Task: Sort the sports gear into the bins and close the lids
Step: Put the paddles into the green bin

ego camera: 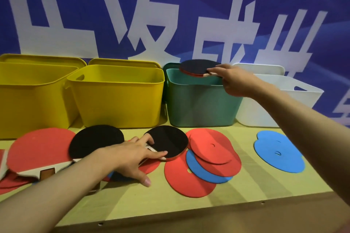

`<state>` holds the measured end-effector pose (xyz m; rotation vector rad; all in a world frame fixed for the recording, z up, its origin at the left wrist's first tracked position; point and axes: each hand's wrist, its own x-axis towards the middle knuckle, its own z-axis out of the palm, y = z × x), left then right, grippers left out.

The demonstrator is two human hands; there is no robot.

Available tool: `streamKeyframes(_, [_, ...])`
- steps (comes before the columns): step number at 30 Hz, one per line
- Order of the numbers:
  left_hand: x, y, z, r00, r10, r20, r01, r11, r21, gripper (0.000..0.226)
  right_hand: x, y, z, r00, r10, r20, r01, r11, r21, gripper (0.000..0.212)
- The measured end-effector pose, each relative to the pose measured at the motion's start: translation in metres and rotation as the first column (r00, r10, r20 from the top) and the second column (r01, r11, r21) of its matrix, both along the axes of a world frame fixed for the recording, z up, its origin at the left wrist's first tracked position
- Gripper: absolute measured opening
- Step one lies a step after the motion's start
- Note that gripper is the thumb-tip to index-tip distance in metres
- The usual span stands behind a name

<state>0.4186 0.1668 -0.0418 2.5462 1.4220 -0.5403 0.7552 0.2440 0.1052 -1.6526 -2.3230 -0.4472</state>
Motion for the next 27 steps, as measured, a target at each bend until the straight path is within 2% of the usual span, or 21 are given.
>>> streamKeyframes(4, [-0.002,-0.001,-0.005,1.000,-0.010,0.018,0.010,1.000,0.004,0.094,0.004,0.042,0.001,0.996,0.039,0.078,-0.029,0.991,-0.129,0.068])
streamKeyframes(6, [-0.003,0.000,-0.006,1.000,-0.013,0.019,0.013,1.000,0.005,0.094,0.008,0.055,0.001,0.991,0.058,0.118,-0.043,0.991,-0.127,0.068])
streamKeyframes(9, [-0.003,0.000,-0.008,0.999,-0.022,0.024,0.022,1.000,0.008,0.093,0.013,0.070,-0.010,0.960,-0.105,0.260,0.118,0.992,-0.035,0.080])
streamKeyframes(11, [-0.003,0.001,-0.008,0.999,-0.032,0.005,0.032,0.999,0.017,0.093,0.012,0.070,-0.021,0.958,-0.202,0.204,0.221,0.972,-0.078,0.086])
streamKeyframes(12, [-0.003,0.001,-0.007,0.999,-0.039,-0.006,0.039,0.999,0.022,0.093,0.008,0.066,-0.027,0.967,-0.203,0.153,0.219,0.971,-0.094,0.087])
streamKeyframes(14, [-0.001,0.001,-0.007,0.999,-0.047,-0.015,0.047,0.998,0.029,0.093,-0.006,0.049,-0.039,0.986,-0.139,0.094,0.144,0.988,-0.050,0.083])
streamKeyframes(16, [-0.001,-0.002,-0.006,0.999,-0.048,-0.014,0.048,0.998,0.026,0.093,-0.023,0.027,-0.054,0.994,-0.026,0.108,0.021,0.999,0.045,0.075])
streamKeyframes(18, [-0.001,-0.005,-0.003,0.999,-0.046,-0.013,0.046,0.999,0.027,0.092,-0.041,0.004,-0.073,0.987,0.104,0.122,-0.113,0.991,0.066,0.066])
streamKeyframes(21, [0.000,-0.010,0.001,0.997,-0.057,-0.045,0.060,0.995,0.078,0.092,-0.069,-0.029,-0.104,0.963,0.263,0.059,-0.253,0.958,-0.138,0.060])
streamKeyframes(24, [-0.001,-0.016,-0.002,0.991,-0.072,-0.110,0.093,0.977,0.192,0.099,-0.091,-0.045,-0.137,0.979,0.182,0.088,-0.127,0.893,-0.432,0.094])
streamKeyframes(27, [-0.012,-0.024,-0.004,0.990,-0.021,-0.138,0.053,0.971,0.235,0.120,-0.103,-0.037,-0.159,0.979,0.134,0.155,-0.017,0.808,-0.589,0.121])
